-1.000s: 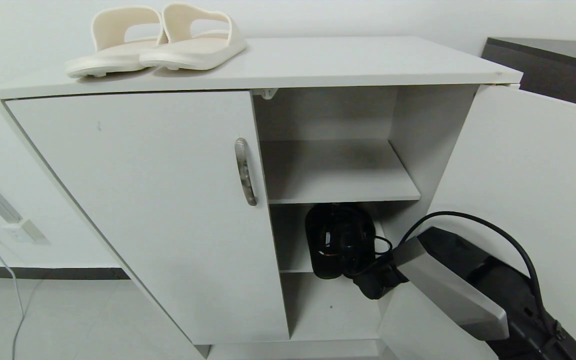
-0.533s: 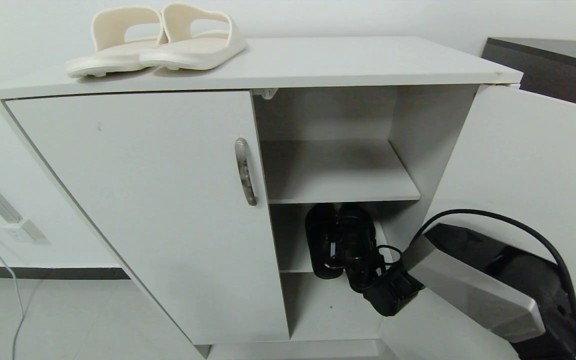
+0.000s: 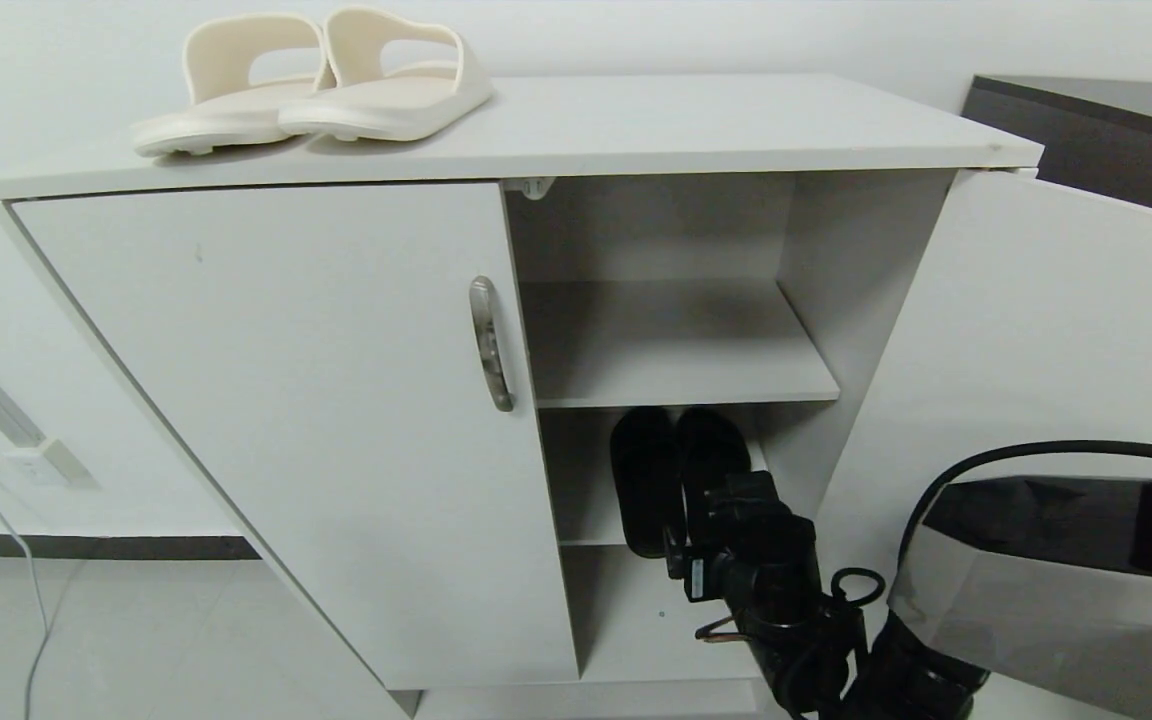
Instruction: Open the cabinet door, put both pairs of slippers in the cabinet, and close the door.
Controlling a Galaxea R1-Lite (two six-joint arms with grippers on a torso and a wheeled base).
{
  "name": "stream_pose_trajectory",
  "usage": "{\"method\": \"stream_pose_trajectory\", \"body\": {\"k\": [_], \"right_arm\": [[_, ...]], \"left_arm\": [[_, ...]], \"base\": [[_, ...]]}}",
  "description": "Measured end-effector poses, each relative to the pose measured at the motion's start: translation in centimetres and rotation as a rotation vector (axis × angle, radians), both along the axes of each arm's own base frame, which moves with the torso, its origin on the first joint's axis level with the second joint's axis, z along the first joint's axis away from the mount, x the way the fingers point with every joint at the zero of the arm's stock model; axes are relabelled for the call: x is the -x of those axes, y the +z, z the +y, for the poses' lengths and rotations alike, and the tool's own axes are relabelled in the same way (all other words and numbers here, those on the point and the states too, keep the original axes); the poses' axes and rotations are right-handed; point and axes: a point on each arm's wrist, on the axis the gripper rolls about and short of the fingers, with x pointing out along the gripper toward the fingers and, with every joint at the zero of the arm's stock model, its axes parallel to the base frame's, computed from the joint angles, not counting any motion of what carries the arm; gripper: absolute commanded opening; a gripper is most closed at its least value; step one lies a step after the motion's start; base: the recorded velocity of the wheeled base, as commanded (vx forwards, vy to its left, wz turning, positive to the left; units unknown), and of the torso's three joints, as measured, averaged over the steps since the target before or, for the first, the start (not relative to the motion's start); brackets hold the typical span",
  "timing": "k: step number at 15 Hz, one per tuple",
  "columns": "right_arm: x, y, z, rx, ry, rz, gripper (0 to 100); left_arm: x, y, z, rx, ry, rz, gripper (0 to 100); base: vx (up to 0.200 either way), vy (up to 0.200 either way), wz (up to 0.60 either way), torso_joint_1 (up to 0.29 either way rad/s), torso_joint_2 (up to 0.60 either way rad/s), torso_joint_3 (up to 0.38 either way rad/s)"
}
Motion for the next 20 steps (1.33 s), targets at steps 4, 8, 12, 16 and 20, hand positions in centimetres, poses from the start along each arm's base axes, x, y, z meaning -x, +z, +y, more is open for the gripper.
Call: {"method": "stream_pose_trajectory", "body": {"k": [4,8,12,16,20], "right_arm": [[2.1,0.8,-0.3,-0.008,0.03,-0.014,100],[2.5,1.1,-0.1,-0.001,0.044,-0.019,100],[2.6,1.1,-0.2,0.002,0.046,-0.019,100],[2.8,0.9,-0.3,0.011,0.048,-0.011,100],[3.0,0.6,-0.8,0.012,0.044,-0.008,100]], "left_arm": [[0.0,0.0,0.0,0.001,0.0,0.0,0],[0.0,0.0,0.0,0.002,0.0,0.0,0],[0.0,0.0,0.0,0.002,0.0,0.0,0],[0.0,0.0,0.0,0.003,0.001,0.0,0],[0.0,0.0,0.0,0.002,0.001,0.0,0]], "base": [[0.0,0.0,0.0,0.0,0.0,0.0],[-0.2,0.0,0.0,-0.001,0.0,0.004],[-0.2,0.0,0.0,0.002,0.0,0.002],[-0.15,0.0,0.0,-0.001,0.0,0.002],[0.0,0.0,0.0,0.0,0.0,0.0]]}}
